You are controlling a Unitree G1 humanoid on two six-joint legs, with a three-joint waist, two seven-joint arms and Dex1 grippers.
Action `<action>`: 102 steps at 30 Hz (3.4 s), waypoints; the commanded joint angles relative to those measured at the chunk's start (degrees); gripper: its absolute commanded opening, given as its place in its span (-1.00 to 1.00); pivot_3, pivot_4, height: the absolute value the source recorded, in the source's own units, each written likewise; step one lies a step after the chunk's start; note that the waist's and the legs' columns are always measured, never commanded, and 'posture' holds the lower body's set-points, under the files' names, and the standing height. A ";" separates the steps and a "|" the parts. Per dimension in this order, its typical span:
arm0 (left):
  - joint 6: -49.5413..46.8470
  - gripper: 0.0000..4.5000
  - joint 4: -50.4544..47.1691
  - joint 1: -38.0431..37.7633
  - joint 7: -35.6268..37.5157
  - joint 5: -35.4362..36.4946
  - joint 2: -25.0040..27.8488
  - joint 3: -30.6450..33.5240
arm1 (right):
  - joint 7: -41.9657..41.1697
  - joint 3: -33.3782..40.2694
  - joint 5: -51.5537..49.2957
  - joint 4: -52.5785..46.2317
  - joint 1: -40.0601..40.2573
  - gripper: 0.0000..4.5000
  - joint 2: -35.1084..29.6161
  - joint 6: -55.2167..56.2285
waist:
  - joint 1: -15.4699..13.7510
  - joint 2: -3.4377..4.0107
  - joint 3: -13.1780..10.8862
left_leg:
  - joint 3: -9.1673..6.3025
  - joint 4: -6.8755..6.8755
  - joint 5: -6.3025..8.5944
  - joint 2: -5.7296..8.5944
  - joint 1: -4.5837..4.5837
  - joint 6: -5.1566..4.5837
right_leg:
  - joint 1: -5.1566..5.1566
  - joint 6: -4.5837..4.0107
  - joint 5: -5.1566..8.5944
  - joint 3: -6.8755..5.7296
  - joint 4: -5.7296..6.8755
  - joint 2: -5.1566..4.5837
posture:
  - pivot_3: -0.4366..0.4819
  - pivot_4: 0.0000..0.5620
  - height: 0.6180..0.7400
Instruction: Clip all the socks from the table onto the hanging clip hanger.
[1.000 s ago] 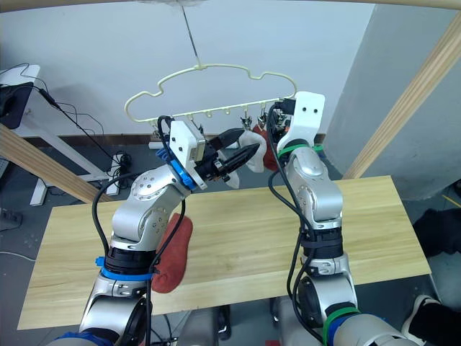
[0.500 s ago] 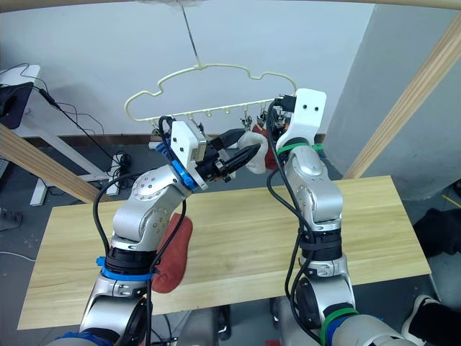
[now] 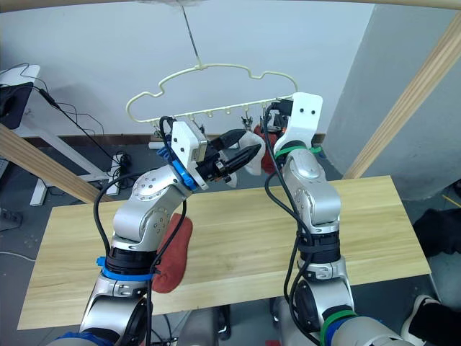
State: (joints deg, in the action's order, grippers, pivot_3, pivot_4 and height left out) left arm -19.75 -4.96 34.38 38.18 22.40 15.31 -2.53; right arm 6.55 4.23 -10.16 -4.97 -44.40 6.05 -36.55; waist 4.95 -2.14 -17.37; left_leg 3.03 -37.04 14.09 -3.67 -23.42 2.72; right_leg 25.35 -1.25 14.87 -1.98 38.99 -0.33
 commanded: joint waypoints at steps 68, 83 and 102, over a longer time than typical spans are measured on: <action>1.61 0.21 -6.23 -6.34 -3.17 -2.04 0.32 -1.07 | 0.65 -1.36 3.22 0.54 -2.90 -0.99 -0.08 4.80 | 0.04 -0.02 0.09 | -0.01 -0.04 0.00 0.00 0.00 0.00 | -0.01 -0.01 -0.01 0.00 0.03 -0.01 | -0.45 -0.07 1.00; -2.03 1.00 -14.01 -37.09 -19.47 -9.34 1.88 7.28 | -2.66 -1.18 2.28 2.53 -4.55 -1.00 -2.09 4.67 | -0.16 -0.03 0.14 | -0.32 -0.06 0.09 0.00 0.10 -0.28 | -0.03 -0.04 -0.08 0.04 0.10 -0.06 | -0.40 -0.04 1.00; -10.46 1.00 -0.20 -33.42 -31.07 -12.27 -2.74 9.79 | -8.69 -2.03 0.49 4.17 -5.32 -1.00 -3.48 2.05 | 0.06 -0.06 0.16 | -0.31 -0.04 0.07 -0.01 0.07 -0.32 | -0.01 -0.01 -0.17 0.01 0.07 -0.06 | -0.42 -0.06 1.00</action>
State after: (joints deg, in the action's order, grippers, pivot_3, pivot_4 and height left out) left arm -29.41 -5.04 1.39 7.55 10.62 12.71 7.20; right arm -1.22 2.88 -8.49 1.30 -48.77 2.26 -34.73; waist 5.02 -2.19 -17.21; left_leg 2.72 -37.08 14.16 -3.68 -23.36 2.40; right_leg 25.33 -1.26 14.70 -1.98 39.06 -0.39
